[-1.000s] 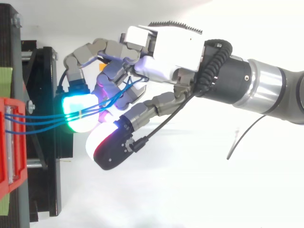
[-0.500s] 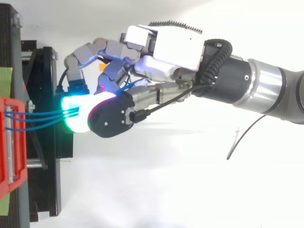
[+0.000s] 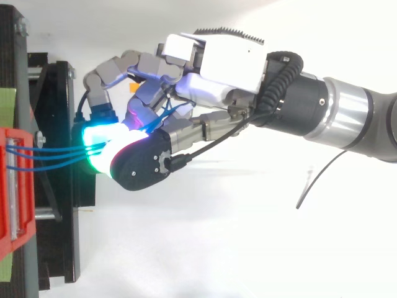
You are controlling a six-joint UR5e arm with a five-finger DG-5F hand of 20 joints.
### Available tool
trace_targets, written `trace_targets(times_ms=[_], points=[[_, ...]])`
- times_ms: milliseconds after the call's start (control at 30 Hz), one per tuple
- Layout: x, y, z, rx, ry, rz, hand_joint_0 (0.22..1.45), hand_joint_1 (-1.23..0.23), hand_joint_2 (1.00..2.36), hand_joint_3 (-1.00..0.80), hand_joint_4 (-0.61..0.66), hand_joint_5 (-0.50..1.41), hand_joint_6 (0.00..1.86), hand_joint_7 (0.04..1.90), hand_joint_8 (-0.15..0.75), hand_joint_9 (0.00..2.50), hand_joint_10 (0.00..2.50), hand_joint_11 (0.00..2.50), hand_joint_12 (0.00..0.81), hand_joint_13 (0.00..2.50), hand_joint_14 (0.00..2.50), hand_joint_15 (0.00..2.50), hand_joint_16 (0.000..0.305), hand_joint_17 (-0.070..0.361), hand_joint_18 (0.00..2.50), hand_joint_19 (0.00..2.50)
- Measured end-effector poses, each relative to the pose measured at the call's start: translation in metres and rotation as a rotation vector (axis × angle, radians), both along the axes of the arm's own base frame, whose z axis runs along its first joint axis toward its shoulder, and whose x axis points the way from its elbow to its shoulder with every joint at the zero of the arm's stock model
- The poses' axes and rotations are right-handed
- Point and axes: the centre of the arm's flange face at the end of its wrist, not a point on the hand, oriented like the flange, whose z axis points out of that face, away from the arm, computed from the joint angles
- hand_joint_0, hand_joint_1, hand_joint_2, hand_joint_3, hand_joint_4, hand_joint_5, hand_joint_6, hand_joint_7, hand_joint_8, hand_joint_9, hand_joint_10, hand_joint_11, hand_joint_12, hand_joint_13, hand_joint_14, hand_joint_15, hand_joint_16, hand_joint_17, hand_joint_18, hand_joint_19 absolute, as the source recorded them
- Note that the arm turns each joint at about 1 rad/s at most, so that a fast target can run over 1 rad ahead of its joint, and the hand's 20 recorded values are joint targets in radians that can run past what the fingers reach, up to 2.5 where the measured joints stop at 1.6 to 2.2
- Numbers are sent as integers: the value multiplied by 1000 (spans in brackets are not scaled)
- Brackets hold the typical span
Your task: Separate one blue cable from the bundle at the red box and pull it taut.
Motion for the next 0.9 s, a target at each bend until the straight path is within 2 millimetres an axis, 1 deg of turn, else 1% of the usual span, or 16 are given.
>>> trace_targets(times_ms=[133,267,333,400,467,500,533,567,633,667,700,733,800,833,867,900], points=[[0,0,0,0,0,1,764,-964,1000,-500,-188,-166,908,1267,214,1008,1394,2187,356,1067,29,1539,49,111,806,785],[0,0,0,0,0,0,623,-975,1000,-500,-141,-151,905,1148,225,1033,1347,2212,351,1063,30,1546,49,111,796,812],[0,0,0,0,-1,0,522,-953,1000,-500,-95,-151,895,1160,242,1039,1423,2150,382,1078,26,1547,53,118,819,813],[0,1,0,0,-2,1,477,-898,1000,-500,-75,-150,890,1147,263,1039,1522,2049,397,1099,24,1536,56,125,844,815],[0,1,0,0,-3,1,443,-830,1000,-500,-66,-148,888,1129,276,1057,1567,2017,422,1127,22,1532,60,134,881,818],[0,1,1,0,-3,1,426,-750,1000,-500,-53,-147,884,1111,287,1065,1596,1984,440,1150,20,1522,62,139,898,817],[0,1,1,0,-3,1,422,-726,1000,-500,-55,-147,883,1102,289,1068,1604,1974,443,1152,19,1526,62,139,902,815],[0,1,1,1,-3,1,423,-642,1000,-500,-51,-147,875,1087,292,1079,1596,1976,443,1159,19,1520,62,140,907,820],[0,1,1,0,-3,0,437,-584,1000,-500,-58,-145,869,1063,278,1098,1566,1978,426,1170,20,1520,62,139,909,835],[0,1,1,0,-3,1,445,-563,1000,-500,-63,-144,862,1059,262,1110,1530,1992,425,1177,20,1513,61,137,907,839],[0,1,0,0,-3,1,479,-521,1000,-500,-72,-143,852,1081,243,1139,1414,2073,394,1164,20,1523,58,130,890,854],[0,1,0,0,-3,0,502,-519,1000,-500,-80,-143,847,1101,233,1139,1370,2113,384,1157,22,1524,56,126,876,858],[0,1,0,-1,-3,0,612,-540,1000,-500,-102,-142,833,1217,205,1155,1237,2229,347,1142,24,1549,50,113,833,898],[0,1,0,-1,-3,0,618,-554,1000,-500,-106,-142,834,1231,213,1157,1237,2231,341,1146,25,1546,50,112,833,899],[0,1,0,-1,-3,0,629,-623,1003,-467,-100,-142,844,1256,214,1159,1236,2236,349,1149,25,1555,50,112,836,907],[0,1,0,0,-3,0,628,-672,1010,-389,-84,-141,852,1280,213,1164,1254,2228,345,1152,27,1552,50,112,842,901]])
